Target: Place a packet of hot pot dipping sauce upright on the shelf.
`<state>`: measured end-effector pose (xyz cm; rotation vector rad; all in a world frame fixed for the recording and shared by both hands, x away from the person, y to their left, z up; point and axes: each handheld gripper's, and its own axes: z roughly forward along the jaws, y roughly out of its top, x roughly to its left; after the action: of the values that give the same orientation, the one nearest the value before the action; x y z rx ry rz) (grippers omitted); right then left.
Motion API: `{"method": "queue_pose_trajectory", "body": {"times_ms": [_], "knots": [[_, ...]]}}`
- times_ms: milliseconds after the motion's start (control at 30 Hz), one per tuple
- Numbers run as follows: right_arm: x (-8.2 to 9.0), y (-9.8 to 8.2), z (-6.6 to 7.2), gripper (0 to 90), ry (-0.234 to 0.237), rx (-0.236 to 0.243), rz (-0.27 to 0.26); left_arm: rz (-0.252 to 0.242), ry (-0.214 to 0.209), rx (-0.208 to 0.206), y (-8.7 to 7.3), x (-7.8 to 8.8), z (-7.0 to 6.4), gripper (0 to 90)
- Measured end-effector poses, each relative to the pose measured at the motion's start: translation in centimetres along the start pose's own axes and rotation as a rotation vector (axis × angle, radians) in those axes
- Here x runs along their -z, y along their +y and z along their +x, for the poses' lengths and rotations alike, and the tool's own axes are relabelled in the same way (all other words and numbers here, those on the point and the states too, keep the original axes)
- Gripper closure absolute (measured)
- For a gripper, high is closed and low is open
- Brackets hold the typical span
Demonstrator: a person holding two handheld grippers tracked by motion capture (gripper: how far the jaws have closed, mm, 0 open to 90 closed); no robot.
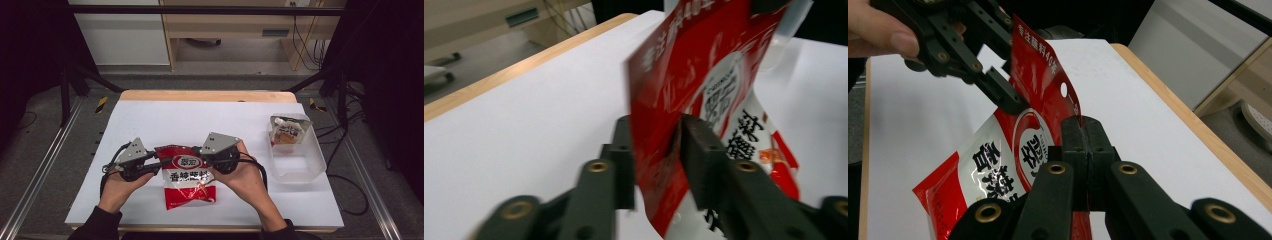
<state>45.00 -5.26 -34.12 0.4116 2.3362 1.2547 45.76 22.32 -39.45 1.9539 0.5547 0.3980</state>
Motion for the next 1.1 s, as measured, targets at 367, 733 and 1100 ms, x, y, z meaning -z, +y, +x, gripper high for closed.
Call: {"method": "queue_pose_trajectory", "body": {"times_ms": [367,733,1100], "knots": [[1.4,-0.1,-1.4,67.4,0.060,0.028,0.114,0.004,-0.037,-0.076,1.5,0.2,-1.6,89.9],[0.9,1.5,-2.3,55.0,0.153,0.118,0.331,-0.012,-0.048,-0.129,2.4,0.7,-2.6,90.0],[0.6,2.1,-2.1,88.9,0.209,0.106,0.372,-0.028,-0.034,-0.125,2.5,1.3,-2.5,89.9]]}}
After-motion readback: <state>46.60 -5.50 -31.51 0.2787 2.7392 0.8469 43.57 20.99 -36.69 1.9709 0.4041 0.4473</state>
